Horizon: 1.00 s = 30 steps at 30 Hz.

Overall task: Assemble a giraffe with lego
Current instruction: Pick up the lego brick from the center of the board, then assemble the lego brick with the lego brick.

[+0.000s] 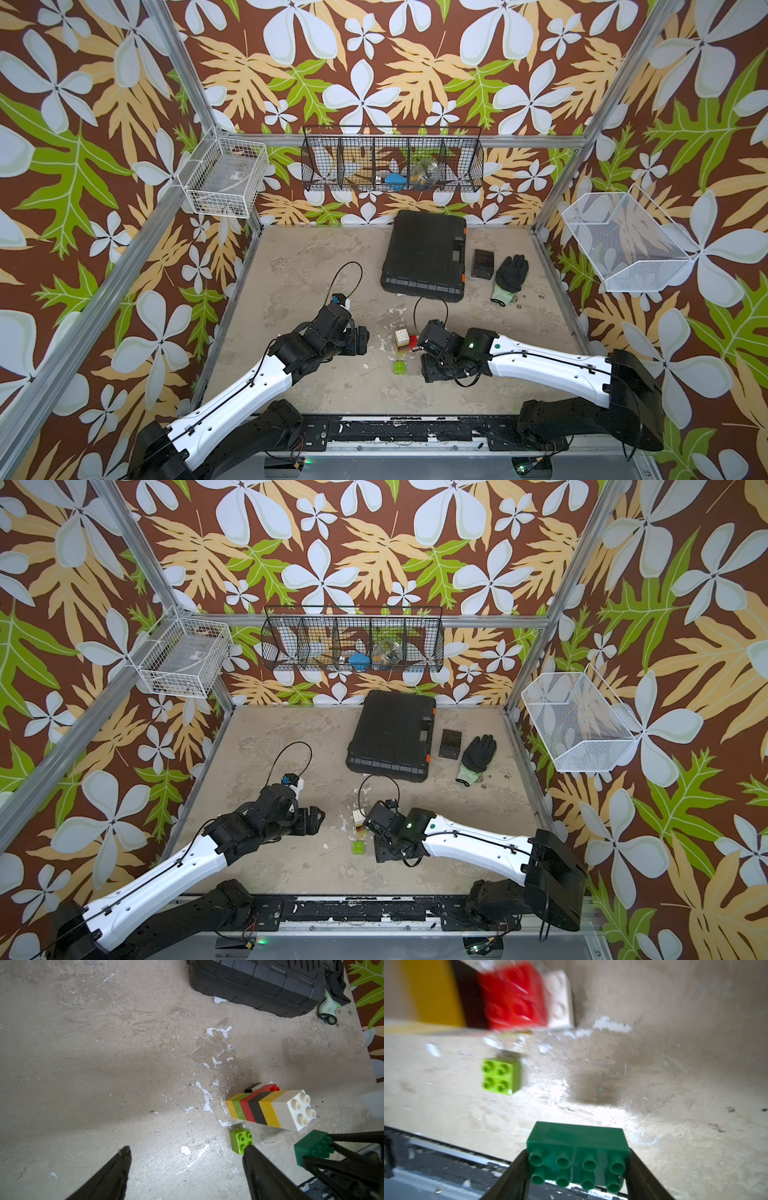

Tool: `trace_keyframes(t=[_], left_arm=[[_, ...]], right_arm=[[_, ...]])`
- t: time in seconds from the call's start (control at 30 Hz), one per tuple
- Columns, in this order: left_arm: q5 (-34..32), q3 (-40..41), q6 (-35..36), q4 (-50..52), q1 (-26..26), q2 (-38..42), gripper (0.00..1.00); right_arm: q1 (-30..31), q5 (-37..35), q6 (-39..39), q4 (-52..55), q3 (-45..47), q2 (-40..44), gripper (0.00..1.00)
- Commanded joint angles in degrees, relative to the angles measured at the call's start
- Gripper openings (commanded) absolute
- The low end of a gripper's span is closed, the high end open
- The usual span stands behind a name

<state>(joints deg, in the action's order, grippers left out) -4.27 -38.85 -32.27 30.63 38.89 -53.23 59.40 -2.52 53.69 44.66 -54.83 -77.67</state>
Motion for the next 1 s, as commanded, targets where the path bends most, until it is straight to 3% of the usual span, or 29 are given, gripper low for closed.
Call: trace_keyframes(t=[0.0,0.2,0.37,0.97], left_arm=[[-0.7,-0.1,0.2,-0.5,0.0,0.2,0.88],[-1.5,0.3,-0.3,-1.1,0.0,0.4,0.88],[-2.1,0.2,-0.4,-1.0,0.0,0.9,0.89],[-1.7,0.4,-0.1,-1.3,0.0,2.1,0.88]], right_arm=[[0.0,-3.6,-2.4,7.8,-8.4,-0.3,0.46],[-0.2,-5.6,-7.9,15.4,-26.9,-8.7,0.48],[-1.1,-4.1,-11.7,16.6,-35.2,-17.1,0.49],[-2.4,1.6,-13.9,12.5,-33.7,-21.7,0.49]])
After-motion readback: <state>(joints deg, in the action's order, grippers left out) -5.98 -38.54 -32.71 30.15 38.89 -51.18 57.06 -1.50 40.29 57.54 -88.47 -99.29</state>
